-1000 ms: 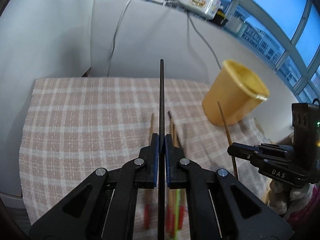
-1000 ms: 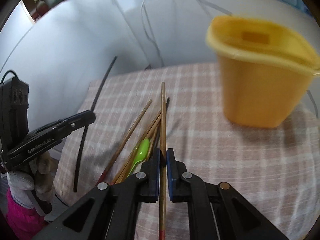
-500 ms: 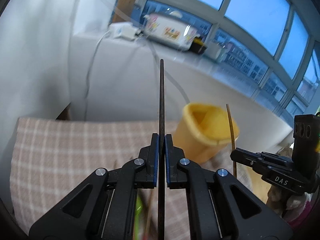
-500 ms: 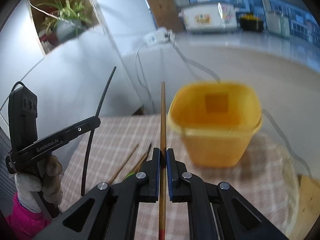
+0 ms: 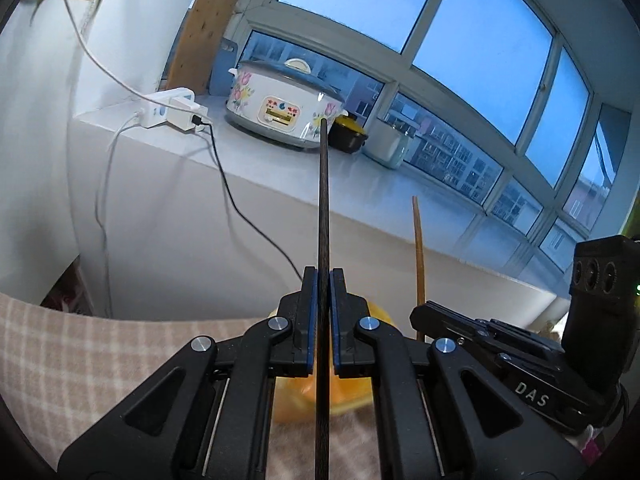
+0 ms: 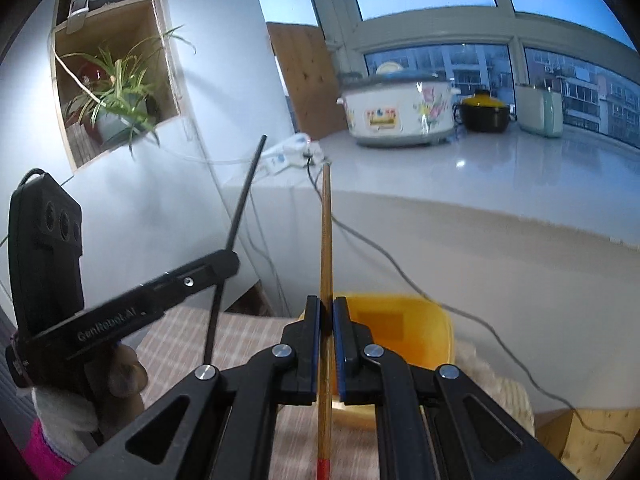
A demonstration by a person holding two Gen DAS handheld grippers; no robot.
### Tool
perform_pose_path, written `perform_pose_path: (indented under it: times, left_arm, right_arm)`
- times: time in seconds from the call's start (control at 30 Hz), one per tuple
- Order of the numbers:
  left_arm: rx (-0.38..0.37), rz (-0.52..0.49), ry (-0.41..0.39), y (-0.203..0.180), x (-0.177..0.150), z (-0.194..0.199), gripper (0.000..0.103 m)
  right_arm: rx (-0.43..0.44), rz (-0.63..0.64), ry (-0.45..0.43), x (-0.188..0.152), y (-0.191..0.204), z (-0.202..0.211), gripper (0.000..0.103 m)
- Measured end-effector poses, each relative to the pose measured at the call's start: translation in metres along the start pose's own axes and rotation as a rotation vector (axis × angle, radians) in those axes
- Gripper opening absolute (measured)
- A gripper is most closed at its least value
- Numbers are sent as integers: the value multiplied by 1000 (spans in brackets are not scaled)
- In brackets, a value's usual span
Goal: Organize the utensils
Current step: 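Lift both held chopsticks and carry them over the yellow container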
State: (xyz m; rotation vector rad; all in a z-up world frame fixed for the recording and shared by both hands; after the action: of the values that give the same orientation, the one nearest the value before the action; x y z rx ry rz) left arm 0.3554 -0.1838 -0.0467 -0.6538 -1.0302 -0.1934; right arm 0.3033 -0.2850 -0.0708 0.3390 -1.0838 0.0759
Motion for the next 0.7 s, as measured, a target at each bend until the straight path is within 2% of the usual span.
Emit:
perform_pose_path:
  times: [0.33, 0.7]
  left_arm:
    - [-10, 88, -67, 9, 20, -37, 3]
    - [30, 59, -98, 11, 17, -64, 3]
  right_arm:
    - [-42, -4, -51, 30, -20, -17, 4]
    - [-107, -9, -113, 49, -43, -36, 4]
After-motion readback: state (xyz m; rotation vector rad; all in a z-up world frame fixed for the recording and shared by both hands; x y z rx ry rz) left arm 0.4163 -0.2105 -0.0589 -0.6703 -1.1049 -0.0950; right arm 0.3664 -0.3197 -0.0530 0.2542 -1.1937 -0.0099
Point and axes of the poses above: each gripper's, at about its wrist camera, not at the fingertips, and z roughly against the way its jaws point, y to its left, x to its top, the point moved 5 cm from there along -z, roughly the way its jaws point, and after that the axes turned 5 degrees about -y, right-handed, at the moved point
